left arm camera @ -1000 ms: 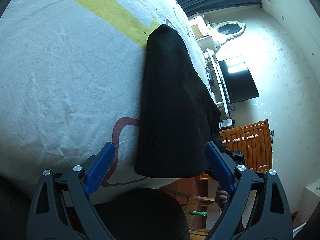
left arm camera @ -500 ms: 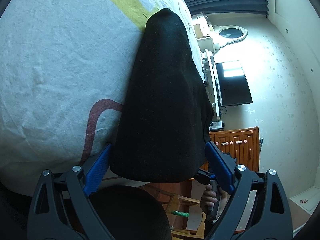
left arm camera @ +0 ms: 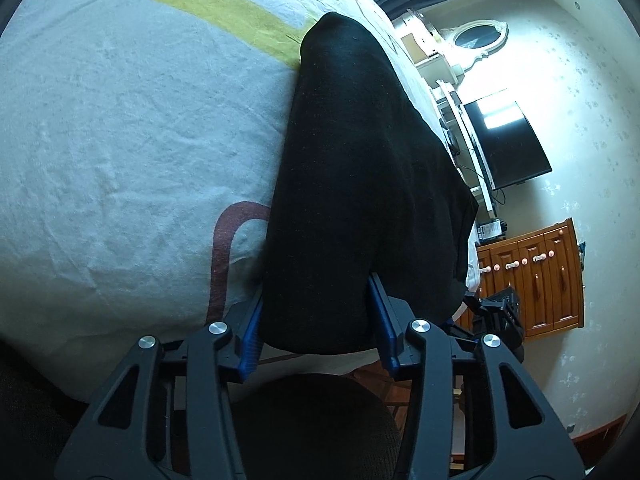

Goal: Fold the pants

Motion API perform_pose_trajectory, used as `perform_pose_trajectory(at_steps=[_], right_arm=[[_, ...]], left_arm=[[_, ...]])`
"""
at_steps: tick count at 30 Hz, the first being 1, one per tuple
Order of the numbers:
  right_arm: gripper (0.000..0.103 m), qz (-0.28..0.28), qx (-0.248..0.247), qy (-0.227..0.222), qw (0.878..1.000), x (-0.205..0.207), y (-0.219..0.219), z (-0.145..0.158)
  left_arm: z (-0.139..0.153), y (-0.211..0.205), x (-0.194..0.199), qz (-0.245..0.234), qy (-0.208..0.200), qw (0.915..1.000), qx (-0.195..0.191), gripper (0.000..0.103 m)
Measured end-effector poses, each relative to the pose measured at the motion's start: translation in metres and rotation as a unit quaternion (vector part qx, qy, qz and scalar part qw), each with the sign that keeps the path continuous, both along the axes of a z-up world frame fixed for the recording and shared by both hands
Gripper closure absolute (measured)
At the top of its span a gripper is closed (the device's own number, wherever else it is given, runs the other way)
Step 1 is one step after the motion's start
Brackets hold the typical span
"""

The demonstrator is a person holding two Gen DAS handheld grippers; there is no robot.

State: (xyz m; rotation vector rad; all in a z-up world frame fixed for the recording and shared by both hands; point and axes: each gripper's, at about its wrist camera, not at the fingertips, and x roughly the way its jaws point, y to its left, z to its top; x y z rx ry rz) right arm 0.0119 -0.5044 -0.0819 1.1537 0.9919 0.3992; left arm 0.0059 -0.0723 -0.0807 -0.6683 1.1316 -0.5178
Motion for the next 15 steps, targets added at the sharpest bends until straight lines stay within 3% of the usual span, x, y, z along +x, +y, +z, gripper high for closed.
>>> perform_pose_trajectory(at_steps=[15], right_arm=[[0.055,-0.001,0.0,0.0,1.0,-0.0004,-0.0031,-0.001]], left_arm=[[-0.0019,-0.0012,0.0,0.002,-0.005,1.0,0.004,0.06]])
